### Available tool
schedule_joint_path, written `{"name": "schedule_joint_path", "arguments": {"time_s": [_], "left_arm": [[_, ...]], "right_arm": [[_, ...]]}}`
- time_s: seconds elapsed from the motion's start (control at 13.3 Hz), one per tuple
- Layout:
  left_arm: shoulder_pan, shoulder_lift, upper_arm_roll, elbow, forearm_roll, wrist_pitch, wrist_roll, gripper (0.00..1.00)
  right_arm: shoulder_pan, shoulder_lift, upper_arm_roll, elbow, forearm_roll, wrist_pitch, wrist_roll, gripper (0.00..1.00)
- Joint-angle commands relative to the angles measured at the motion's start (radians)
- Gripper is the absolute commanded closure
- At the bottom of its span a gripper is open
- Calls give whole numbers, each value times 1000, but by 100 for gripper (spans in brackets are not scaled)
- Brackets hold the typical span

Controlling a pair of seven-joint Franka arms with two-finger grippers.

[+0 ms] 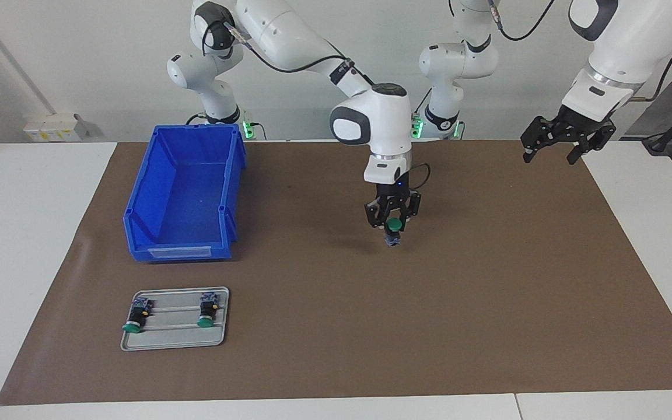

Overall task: Place and press button with both arms
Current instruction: 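Carry the part into the blue bin and open the right gripper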

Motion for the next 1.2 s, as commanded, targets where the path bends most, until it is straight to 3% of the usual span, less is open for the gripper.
{"name": "schedule_joint_path", "arguments": {"time_s": [0.0, 0.15, 0.22, 0.6, 0.97, 1.12], "left_arm": [[7, -27, -8, -30, 19, 0, -10, 0], [7, -27, -8, -30, 19, 0, -10, 0], [7, -27, -8, -30, 19, 0, -10, 0], [7, -27, -8, -30, 19, 0, -10, 0], [7, -27, -8, -30, 19, 0, -10, 0], [7, -27, -8, -30, 19, 0, -10, 0]], "right_arm": [[-108, -186, 16, -195, -7, -3, -62, 100], [-221, -307, 19, -299, 29, -43, -204, 100], [-272, -356, 16, -339, 105, -67, -295, 100], [-559, -507, 16, -524, 278, -120, -735, 100], [-706, -655, 12, -854, 348, 73, -935, 100], [-723, -663, 9, -923, 400, 138, -966, 100]]}}
